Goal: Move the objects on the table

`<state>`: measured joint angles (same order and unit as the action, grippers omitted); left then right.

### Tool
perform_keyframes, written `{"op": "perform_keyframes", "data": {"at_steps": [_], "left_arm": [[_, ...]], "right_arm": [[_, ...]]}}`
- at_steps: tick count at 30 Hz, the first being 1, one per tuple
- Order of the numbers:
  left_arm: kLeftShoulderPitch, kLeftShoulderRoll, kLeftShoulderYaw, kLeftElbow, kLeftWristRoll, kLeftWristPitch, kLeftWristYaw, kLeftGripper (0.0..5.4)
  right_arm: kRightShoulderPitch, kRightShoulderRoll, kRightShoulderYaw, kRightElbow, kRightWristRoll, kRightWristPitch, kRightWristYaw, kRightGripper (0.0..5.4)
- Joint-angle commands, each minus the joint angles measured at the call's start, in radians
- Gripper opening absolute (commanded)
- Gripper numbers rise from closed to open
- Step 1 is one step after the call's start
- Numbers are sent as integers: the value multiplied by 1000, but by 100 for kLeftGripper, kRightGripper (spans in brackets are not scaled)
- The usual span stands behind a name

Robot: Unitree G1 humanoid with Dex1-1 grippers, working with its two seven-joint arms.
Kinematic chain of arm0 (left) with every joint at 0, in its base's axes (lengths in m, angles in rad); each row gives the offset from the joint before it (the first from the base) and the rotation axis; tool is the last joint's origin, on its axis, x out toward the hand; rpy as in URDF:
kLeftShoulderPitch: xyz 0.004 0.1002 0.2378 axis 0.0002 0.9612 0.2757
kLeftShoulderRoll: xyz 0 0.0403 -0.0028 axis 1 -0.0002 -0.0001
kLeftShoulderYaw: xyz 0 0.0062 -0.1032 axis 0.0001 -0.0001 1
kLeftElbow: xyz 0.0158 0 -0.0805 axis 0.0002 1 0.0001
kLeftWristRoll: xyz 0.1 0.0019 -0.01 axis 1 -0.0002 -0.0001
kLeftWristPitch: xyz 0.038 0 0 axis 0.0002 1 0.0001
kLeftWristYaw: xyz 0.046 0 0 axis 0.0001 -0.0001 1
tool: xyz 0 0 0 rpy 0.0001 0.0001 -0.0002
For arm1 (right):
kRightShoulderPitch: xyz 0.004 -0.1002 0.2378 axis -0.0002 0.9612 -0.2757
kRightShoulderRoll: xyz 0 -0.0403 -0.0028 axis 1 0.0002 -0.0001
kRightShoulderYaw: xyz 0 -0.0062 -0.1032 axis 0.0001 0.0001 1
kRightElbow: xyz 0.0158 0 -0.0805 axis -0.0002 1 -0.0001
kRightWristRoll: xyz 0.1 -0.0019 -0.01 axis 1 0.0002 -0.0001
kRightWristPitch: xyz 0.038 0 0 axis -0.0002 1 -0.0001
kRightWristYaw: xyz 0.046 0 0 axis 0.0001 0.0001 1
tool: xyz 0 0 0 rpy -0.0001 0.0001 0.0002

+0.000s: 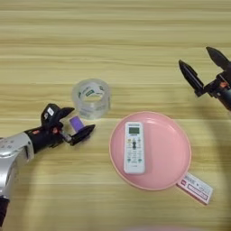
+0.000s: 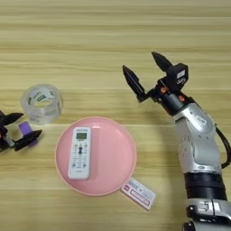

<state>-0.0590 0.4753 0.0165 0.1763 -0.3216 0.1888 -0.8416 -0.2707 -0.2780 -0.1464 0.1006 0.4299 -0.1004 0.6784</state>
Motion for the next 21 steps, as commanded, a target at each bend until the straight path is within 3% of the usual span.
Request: {"op": "perform_keyframes", "data": {"at_steps": [1, 7, 21], "left_arm": [[-18, -20, 3, 1, -23, 48, 1, 538], [-23, -36, 6, 11, -20, 82, 11, 538], [-20, -41, 7, 48, 0, 83, 25, 538]], "right_arm": [[1, -7, 1, -27, -10, 1, -9, 540], [2, -6, -2, -29, -5, 4, -8, 540], [6, -7, -1, -40, 3, 11, -8, 540]]}}
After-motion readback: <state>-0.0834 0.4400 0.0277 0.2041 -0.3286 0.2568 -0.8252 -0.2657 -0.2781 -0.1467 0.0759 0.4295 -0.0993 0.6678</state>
